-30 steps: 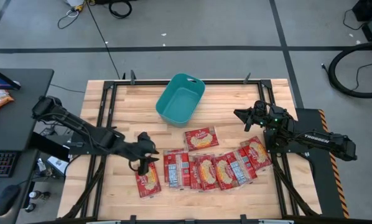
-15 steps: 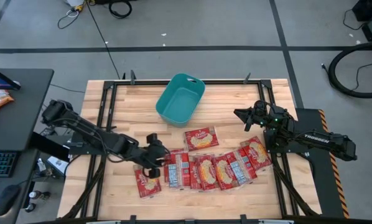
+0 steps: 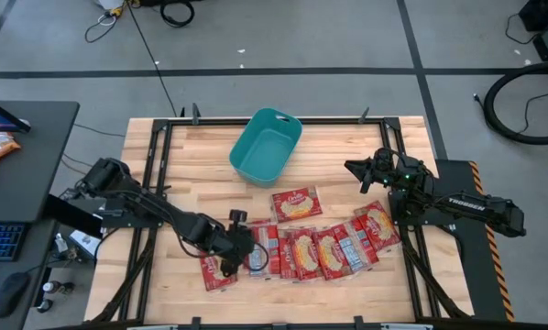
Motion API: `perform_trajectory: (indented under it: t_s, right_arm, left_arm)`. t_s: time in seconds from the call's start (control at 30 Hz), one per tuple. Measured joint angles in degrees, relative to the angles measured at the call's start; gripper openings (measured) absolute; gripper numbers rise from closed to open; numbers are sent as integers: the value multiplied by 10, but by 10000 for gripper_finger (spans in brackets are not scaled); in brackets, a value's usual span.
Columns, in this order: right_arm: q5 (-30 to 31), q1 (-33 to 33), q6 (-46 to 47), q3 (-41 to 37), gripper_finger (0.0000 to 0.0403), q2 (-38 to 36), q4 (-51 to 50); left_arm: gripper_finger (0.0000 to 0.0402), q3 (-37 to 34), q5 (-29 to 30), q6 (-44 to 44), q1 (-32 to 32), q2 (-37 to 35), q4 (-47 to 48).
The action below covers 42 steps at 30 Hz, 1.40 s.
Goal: Sort popcorn bags into baskets
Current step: Put the popcorn bag into the green bin
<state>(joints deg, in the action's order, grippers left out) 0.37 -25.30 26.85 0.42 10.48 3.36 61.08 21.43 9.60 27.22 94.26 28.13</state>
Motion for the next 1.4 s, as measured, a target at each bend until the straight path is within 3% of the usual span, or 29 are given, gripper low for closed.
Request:
perform_trajectory:
  t_s: [0.37,0.8,0.97,1.2,1.4]
  right_arm:
    - [0,0,0,0,77,0,0]
    - [0,0,0,0,77,0,0]
    - [0,0,0,0,77,0,0]
    - [0,0,0,0,77,0,0]
    - [0,0,0,0,77,0,0]
  left_arm:
    - [142,0,28,-61,0,0,-7]
    - [142,0,34,-254,14,-1,34]
    - [142,0,29,-119,23,-1,103]
    - [142,0,-99,47,15,-1,154]
    - [142,0,-172,131,8,-2,156]
